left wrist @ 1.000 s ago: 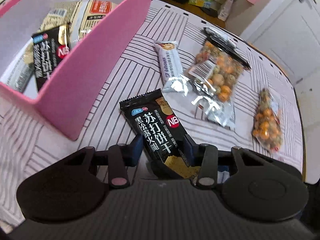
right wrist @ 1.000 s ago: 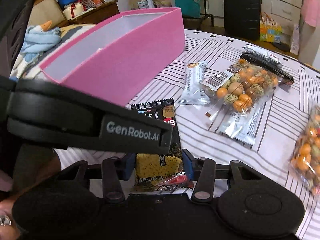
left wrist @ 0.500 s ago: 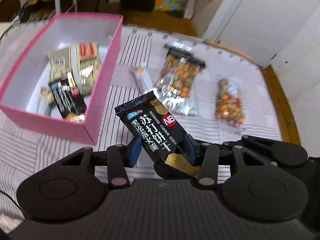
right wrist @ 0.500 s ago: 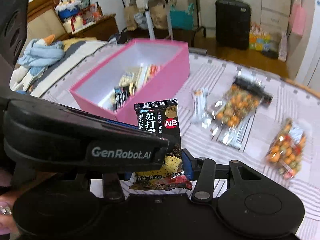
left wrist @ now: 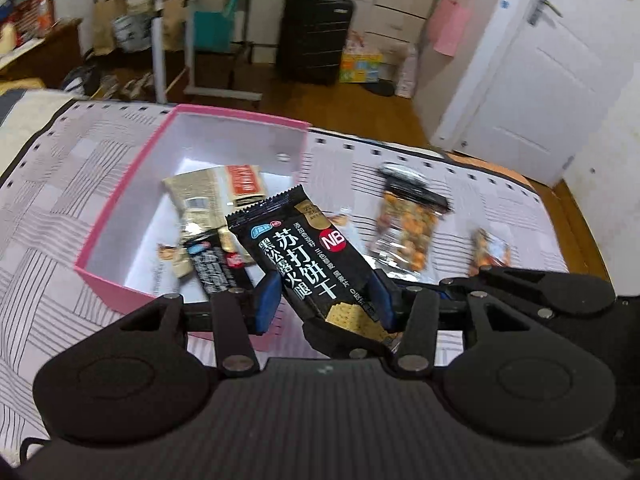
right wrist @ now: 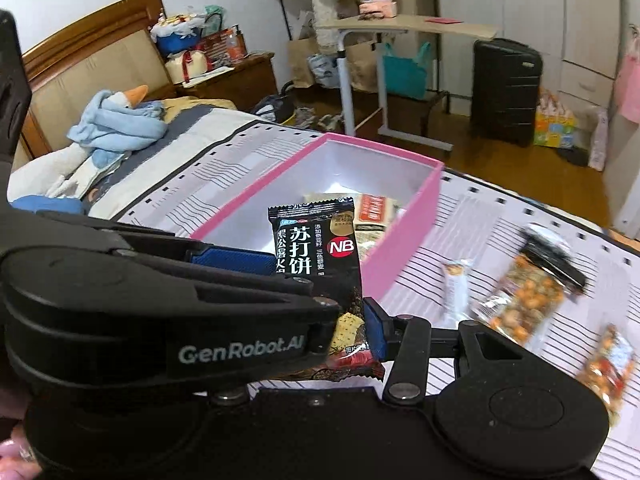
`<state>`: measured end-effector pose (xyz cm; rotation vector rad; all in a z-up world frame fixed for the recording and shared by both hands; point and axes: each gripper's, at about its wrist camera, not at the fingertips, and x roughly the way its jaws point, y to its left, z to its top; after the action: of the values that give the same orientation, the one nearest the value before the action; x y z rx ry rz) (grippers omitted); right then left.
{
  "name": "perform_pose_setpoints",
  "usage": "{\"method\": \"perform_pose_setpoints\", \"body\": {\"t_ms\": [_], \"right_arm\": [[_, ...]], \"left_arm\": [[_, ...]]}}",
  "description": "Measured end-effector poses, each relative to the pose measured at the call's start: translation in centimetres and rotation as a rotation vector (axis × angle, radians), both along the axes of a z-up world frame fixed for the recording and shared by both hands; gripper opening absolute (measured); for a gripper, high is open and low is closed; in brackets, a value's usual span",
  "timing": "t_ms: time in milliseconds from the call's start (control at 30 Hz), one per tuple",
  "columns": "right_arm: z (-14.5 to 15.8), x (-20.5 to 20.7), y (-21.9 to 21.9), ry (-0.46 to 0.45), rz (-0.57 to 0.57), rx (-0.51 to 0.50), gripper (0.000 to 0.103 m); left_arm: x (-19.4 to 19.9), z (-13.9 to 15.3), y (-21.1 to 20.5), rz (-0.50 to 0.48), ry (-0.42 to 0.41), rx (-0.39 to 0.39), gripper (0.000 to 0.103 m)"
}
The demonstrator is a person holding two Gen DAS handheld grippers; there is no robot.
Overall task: Organize snacks
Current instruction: 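Carry the cracker pack with the left tool into the pink box and release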
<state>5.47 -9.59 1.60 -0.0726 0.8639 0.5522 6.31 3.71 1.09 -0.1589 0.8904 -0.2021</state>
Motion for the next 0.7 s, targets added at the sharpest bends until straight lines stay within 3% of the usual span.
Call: {"method": "perform_pose_setpoints", "body": {"t_ms": [200,367,433,567,700], "right_arm": [[-1.5,2.9,2.9,-0.024,0.091,0.037,0.052],[-4.0,6.0,5.7,-0.02,0.208,-0.012,0.053],[-5.1,7.0,6.5,-0.012,0.213,-0.022,0.053],[-7.2,8.9,7.0,0.059,0.193,0.008,0.053],[-8.4,8.4,7.8,0.029,0.2,-0.035,0.054]], "left_arm": [[2.4,-1.7,3.6,0.089,-0.033,0.009,0.048],[5.4,-4.7,7.2,0.143,0.038,-0.056,0.048],[6.7,-6.1,8.2,0.135,0.065,-0.083,0.048],[8.8,-8.3,9.3,0.092,0.124,-0.066,0.049],[9.4,-9.7,9.4,0.079,0.166,-0.102,0.048]]}}
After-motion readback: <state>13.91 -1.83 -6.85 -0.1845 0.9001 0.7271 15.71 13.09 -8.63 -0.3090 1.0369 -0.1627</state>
